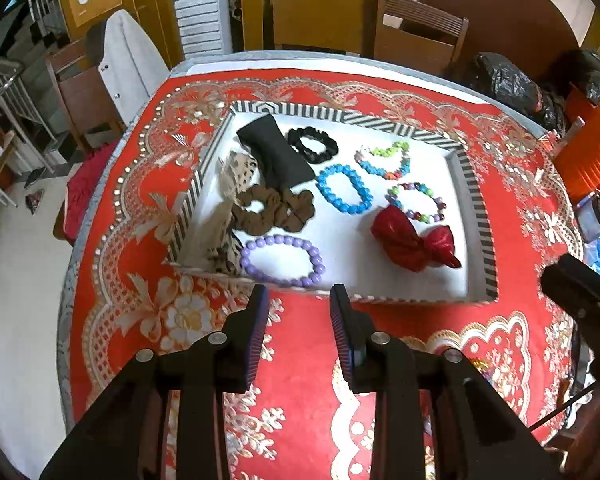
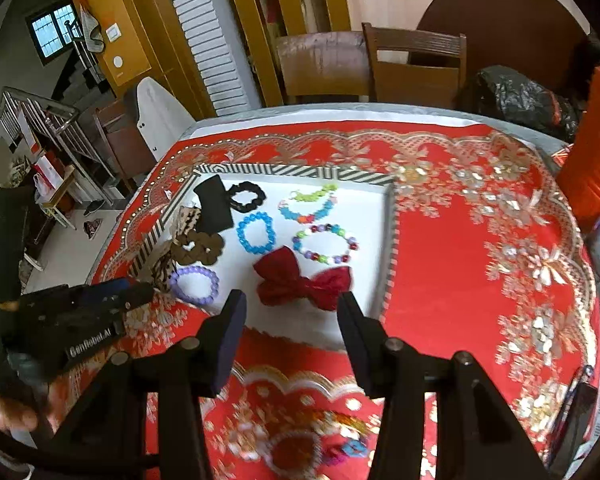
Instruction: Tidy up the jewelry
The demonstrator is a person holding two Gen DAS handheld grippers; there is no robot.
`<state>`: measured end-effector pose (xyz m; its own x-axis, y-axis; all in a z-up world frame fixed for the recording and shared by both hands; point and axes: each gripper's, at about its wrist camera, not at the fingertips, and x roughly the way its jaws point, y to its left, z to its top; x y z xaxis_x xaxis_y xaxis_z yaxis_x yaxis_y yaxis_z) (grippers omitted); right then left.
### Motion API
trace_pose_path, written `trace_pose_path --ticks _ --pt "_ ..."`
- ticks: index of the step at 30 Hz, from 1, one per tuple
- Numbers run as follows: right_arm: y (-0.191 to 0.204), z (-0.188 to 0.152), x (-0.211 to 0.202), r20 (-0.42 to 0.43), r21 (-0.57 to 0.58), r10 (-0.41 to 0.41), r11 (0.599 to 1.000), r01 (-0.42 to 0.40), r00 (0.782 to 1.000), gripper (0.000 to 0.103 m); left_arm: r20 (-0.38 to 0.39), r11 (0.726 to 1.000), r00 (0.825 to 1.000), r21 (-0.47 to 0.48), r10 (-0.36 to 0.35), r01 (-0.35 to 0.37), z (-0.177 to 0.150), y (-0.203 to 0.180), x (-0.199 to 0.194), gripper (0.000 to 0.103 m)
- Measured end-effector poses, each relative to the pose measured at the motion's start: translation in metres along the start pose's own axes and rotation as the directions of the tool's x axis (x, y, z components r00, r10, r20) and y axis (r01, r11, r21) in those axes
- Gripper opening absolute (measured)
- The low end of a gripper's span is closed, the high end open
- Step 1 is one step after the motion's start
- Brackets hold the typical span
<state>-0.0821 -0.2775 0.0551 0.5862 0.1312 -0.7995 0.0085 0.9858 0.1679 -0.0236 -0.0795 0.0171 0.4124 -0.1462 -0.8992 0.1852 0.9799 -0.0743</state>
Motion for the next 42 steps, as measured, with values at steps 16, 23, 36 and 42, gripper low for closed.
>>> trace_pose_path --ticks 16,23,36,42 --pt "-0.084 -0.081 -0.038 -0.054 0.110 -0.105 0.988 0.111 0.993 0.054 -0.067 0.992 0.994 0.089 -0.084 0.090 -0.041 -0.052 -0.006 0.018" --pt "-0.092 -0.096 -0.042 -0.056 0.146 -0.097 0.984 0.104 0.994 0.054 -0.077 0.987 0.993 0.131 -0.087 0.097 -0.057 -0.076 -0.008 0.018" --pt "-0.085 -0.107 -0.030 -0.087 0.116 -0.064 0.990 0.074 0.994 0.053 -0.131 0.970 0.976 0.149 -0.173 0.192 -0.081 -0.097 -0.004 0.018" --pt "-0.082 -0.111 -0.021 -0.106 0.116 -0.035 0.992 0.048 0.994 0.053 -0.230 0.958 0.949 0.142 -0.214 0.250 -0.094 -0.101 0.016 0.018"
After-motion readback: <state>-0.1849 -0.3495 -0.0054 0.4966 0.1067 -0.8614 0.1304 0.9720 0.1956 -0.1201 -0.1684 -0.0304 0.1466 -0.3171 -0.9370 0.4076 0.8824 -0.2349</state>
